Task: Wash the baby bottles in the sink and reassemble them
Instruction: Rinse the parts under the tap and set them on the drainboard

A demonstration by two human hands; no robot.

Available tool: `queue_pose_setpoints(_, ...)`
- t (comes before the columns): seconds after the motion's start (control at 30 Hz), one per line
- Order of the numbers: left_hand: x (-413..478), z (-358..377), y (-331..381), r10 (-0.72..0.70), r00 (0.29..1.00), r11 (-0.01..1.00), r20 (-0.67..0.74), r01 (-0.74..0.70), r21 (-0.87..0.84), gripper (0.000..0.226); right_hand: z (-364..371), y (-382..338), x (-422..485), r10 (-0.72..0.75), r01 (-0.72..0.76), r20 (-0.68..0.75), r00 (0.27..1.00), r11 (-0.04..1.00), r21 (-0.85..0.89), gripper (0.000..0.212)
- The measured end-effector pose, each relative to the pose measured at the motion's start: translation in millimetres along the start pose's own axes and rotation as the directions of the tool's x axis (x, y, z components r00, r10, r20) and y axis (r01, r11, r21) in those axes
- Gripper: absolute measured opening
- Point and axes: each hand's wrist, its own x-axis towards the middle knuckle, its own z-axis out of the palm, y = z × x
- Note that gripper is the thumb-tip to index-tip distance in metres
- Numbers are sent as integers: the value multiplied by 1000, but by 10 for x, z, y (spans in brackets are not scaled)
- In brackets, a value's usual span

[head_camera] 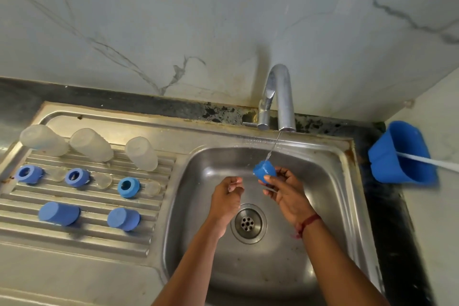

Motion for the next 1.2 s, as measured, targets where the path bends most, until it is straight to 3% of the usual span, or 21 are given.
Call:
queue_pose_setpoints(0.07, 16, 30, 85, 36, 999, 999, 22, -35, -13, 19, -19, -5, 1, -36, 38, 61, 997, 999, -22, 52)
queue_pose_setpoints(0.13, 27, 72, 179, 69, 996, 997, 62, -68, -25, 22, -7, -32, 14, -81, 96, 95, 992, 983, -157, 68)
queue_pose_setpoints(0.23, 48, 135, 277, 110, 989, 994, 95, -107, -33, 31, 84, -90, 26, -217, 235, 97, 971, 812, -534, 63)
queue_pose_setpoints(0.37, 116, 141, 258, 115, 993, 991, 28, -113, -67, 33, 198, -125, 34, -402, 325, -2, 916, 743, -585, 56)
queue_pose_setpoints(0.47, 151, 122, 217, 107, 994, 992, 12, -106, -70, 34, 235, -53, 37, -440, 350, 42, 897, 650, -675, 53)
queue_pose_setpoints(0.53, 166, 127, 199, 101, 995, 992, 14, -99, -74, 33, 244, -22, 57, -498, 332, -49, 866, 645, -688, 54)
queue_pose_setpoints(0.63, 180, 141, 188, 96, 995, 993, 39, -93, -67, 33, 234, 34, 46, -484, 336, -17, 875, 632, -699, 55)
queue_pose_setpoints(0.73, 183, 160, 184, 93, 994, 993, 62, -88, -72, 32, 217, 43, 29, -523, 349, -50, 851, 634, -690, 54)
queue_pose_setpoints(0.8, 177, 181, 197, 101, 992, 993, 82, -96, -64, 30, 203, 44, -2, -497, 380, 32, 867, 619, -687, 54)
queue_pose_setpoints(0.87, 177, 206, 204, 87, 991, 994, 102, -80, -69, 28, 159, 32, 2, -468, 337, -25, 883, 672, -659, 53)
queue_pose_setpoints(0.97, 160, 227, 200, 63, 990, 997, 129, -56, -58, 27, 78, 18, 15, -304, 186, -167, 938, 847, -498, 57)
queue_pose_setpoints(1.1, 119, 237, 182, 63, 987, 997, 150, -56, -48, 27, -23, -5, -31, -100, 81, -83, 992, 975, -207, 49)
queue_pose_setpoints(1.2, 100, 238, 173, 54, 988, 998, 147, -47, -50, 31, -58, -60, -74, -1, 0, 39, 999, 1000, 28, 35)
